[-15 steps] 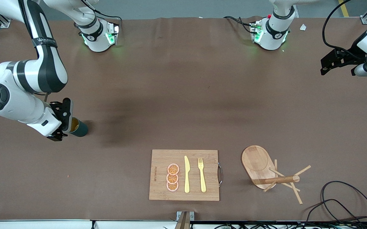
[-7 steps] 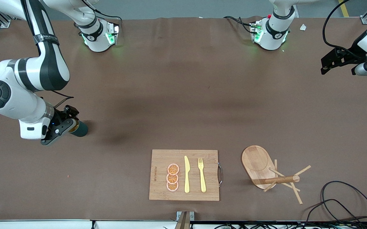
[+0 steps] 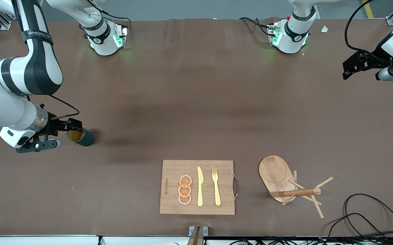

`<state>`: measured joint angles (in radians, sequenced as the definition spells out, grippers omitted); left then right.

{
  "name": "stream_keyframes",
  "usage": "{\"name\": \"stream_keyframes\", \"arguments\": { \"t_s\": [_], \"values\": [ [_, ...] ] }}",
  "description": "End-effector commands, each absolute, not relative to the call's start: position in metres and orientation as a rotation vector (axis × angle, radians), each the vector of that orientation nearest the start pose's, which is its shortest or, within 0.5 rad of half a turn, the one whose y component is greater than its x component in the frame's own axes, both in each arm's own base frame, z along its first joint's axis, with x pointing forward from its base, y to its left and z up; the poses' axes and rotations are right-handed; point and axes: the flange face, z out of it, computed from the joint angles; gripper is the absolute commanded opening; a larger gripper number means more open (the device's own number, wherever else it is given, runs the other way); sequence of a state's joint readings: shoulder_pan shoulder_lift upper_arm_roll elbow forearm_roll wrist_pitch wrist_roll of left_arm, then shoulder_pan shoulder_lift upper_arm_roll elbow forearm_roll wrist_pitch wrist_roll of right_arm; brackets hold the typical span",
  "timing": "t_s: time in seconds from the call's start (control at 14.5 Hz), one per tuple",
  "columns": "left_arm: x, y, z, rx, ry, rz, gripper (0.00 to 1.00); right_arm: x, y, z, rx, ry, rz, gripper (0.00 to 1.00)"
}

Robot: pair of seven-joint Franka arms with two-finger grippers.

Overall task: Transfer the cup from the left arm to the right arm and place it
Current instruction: 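Lower the teal mug onto the table and open the right gripper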

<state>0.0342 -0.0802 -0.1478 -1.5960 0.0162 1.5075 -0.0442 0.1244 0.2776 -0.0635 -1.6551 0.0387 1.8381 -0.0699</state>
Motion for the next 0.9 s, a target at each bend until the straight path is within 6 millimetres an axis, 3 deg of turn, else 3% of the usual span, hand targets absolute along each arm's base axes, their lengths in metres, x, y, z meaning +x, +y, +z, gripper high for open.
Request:
{"name": "stream_keyframes", "arguments": {
  "t_s": [0.0,0.34,0.62,0.83],
  "values": [
    [0.516,-0.062,0.655,-3.115,0.132,0.011,1.0,0.629,0.046,0.459,-3.081,-0.109,0.128,1.0],
    [0.514,-0.062,0.658,-3.114,0.134,0.006,1.0,0.63,0.03,0.49,-3.055,-0.082,0.188,1.0],
    [0.513,-0.061,0.659,-3.112,0.133,0.011,1.0,0.634,-0.003,0.541,-3.061,-0.016,0.122,1.0],
    [0.511,-0.061,0.664,-3.113,0.134,0.006,1.0,0.627,-0.019,0.547,-3.057,0.032,0.161,1.0]
  ]
}}
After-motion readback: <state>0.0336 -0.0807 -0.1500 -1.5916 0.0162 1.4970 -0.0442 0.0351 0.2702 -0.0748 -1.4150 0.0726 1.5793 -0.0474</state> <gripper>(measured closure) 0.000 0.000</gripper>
